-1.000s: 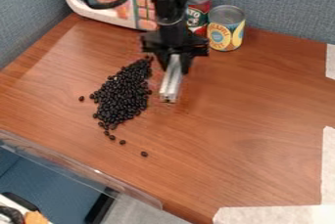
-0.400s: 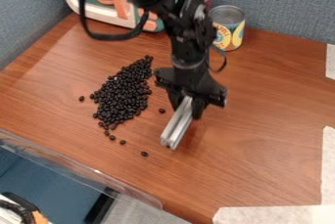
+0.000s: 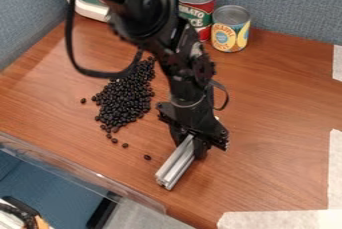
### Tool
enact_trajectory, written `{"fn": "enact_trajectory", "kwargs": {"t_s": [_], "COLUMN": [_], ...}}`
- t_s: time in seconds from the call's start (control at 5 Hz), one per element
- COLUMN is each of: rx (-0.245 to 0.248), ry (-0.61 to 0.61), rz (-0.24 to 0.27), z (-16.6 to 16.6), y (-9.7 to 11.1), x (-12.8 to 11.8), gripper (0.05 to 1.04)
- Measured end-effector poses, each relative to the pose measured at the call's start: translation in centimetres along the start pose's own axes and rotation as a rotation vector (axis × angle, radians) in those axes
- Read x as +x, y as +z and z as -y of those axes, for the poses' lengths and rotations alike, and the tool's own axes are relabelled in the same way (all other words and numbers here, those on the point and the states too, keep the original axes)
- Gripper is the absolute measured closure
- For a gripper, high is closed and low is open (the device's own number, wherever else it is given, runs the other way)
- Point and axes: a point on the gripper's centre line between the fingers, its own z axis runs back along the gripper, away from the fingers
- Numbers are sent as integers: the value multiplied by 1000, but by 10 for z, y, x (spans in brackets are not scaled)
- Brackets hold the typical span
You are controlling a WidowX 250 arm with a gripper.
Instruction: Sweep into pile
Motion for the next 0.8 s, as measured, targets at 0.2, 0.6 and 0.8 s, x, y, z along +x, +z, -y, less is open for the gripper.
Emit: {"fn": "enact_trajectory", "kwargs": {"t_s": [0.2, 0.6, 0.8], "rx": [-23, -44, -27], "ry": [-121, -403, -479], "rz": [66, 68, 39], "z": [-15, -39, -55], "y": [-2, -4, -2], "x": [6, 14, -1], "gripper": [690, 691, 690]}}
